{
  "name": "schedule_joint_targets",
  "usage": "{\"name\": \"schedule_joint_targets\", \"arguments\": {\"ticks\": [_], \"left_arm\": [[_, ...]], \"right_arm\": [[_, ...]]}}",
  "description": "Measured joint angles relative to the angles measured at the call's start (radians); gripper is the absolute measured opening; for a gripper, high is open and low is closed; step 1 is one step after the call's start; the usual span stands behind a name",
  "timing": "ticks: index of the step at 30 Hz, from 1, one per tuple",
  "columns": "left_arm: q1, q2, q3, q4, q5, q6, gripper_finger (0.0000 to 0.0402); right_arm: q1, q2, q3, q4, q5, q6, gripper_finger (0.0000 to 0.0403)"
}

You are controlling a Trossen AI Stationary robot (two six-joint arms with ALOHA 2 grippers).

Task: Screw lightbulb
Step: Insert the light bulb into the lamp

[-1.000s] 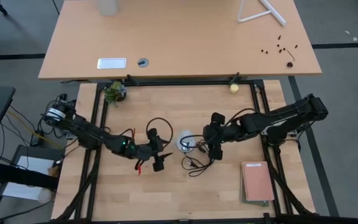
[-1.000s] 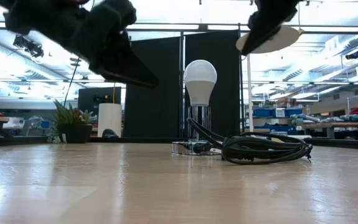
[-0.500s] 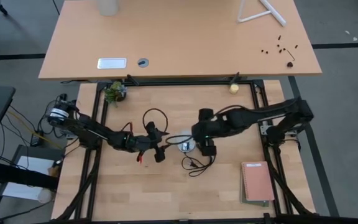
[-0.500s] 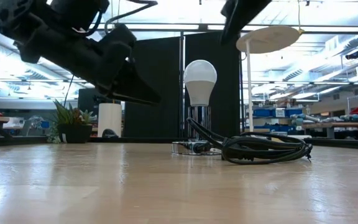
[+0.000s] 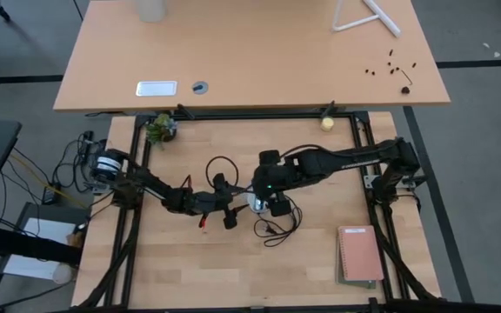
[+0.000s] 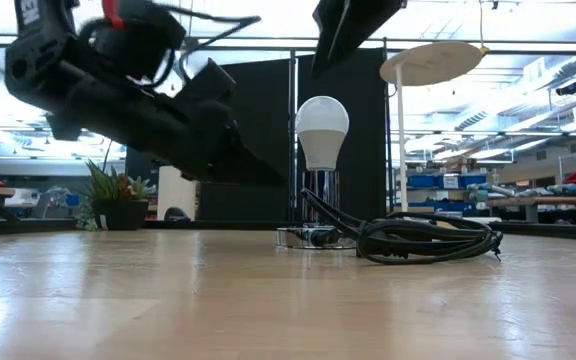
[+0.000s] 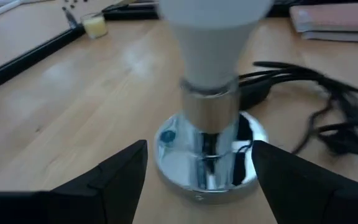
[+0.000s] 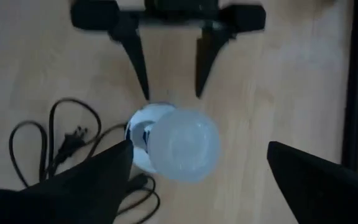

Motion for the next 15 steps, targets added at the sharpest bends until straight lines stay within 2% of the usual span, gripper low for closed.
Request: {"name": "schedule_joint_targets", "arguments": {"ticks": [5,10,15], "left_arm": [[0.033,0.045,0.010,0.082,0.039,0.003,0.0294],[0.057,0.076,0.061,0.082,0.139,0.025,0.0294],[0.072,0.089,0.097,0.056,0.146,0.056,0.0294]], "right_arm": [[-0.031,0.016,0.000,0.009,-0.051,0.004,0.0397],[-0.049,0.015,0.000,0.033,-0.079,0.004,0.0394],[-0.056,0.015,-0.001,0.028,-0.107,0.005,0.0394]]}}
